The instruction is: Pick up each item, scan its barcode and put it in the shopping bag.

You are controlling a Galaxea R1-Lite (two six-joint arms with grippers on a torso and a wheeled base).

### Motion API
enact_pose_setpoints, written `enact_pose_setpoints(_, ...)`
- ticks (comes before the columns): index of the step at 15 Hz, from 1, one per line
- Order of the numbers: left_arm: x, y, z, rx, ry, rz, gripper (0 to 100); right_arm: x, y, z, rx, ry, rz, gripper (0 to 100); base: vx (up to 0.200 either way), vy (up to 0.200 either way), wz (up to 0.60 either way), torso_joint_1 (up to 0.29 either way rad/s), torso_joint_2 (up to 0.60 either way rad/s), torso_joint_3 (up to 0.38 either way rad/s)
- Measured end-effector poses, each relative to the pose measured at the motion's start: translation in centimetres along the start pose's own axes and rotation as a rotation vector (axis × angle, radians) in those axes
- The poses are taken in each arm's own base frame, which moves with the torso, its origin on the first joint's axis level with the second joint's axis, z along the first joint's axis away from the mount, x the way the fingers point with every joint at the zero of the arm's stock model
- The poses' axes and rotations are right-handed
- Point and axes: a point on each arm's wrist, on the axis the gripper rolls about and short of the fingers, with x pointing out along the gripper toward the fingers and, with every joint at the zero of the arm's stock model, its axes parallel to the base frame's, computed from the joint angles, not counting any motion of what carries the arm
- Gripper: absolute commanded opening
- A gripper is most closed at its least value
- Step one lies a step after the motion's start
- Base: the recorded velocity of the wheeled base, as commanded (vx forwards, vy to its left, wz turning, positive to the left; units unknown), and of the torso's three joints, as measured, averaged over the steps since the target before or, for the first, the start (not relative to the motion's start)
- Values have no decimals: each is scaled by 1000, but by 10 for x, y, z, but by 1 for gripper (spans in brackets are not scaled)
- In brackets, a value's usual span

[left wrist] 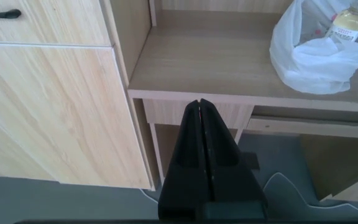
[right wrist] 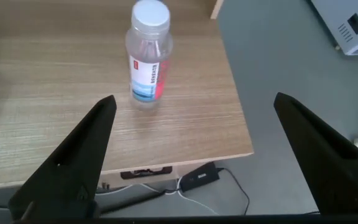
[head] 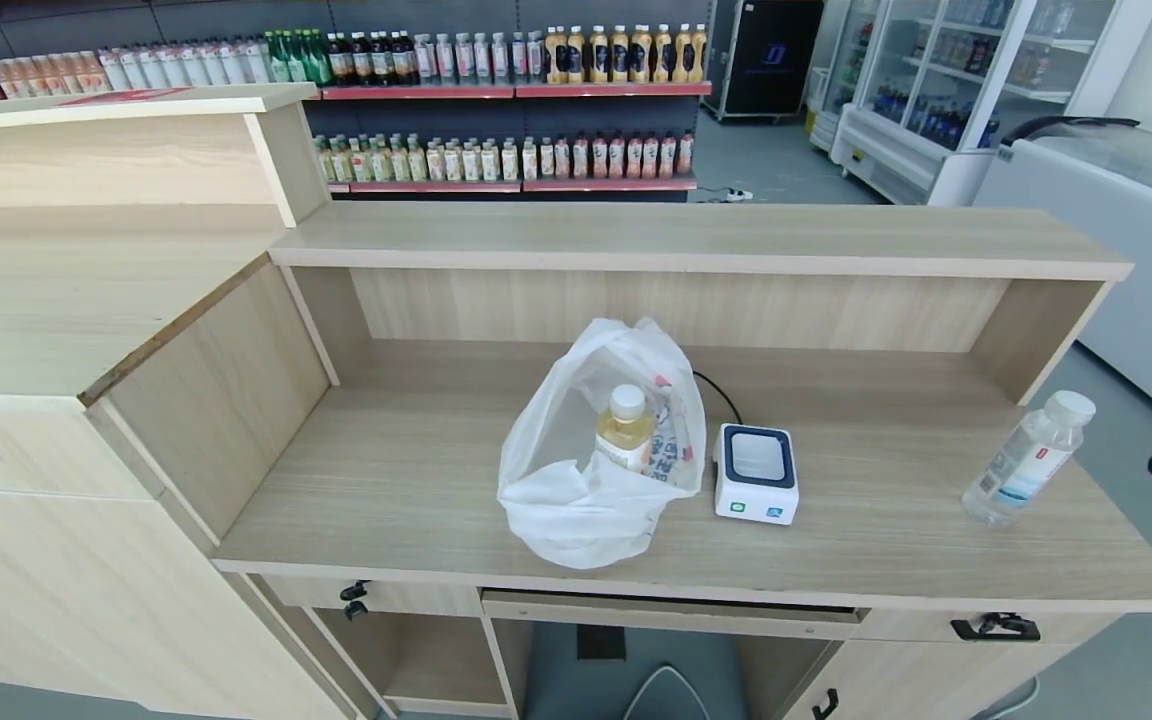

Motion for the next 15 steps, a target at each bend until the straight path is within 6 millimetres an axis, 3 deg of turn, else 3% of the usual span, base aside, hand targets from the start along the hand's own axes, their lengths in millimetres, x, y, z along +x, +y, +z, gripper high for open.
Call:
enact_pose_setpoints(7, 0, 0, 0, 0, 0, 0, 0, 33, -28, -35, -4, -9, -86, 100, 0, 0, 0, 0, 0, 0)
enact_pose_setpoints(11, 0, 0, 0, 0, 0, 0, 0, 52, -30, -51, -15, -6, -80, 100, 0, 0, 0, 0, 0, 0)
enact_pose_setpoints(15, 0, 0, 0, 0, 0, 0, 0, 74, -20, -58, -31, -20, -32, 100, 0, 0, 0, 0, 0, 0)
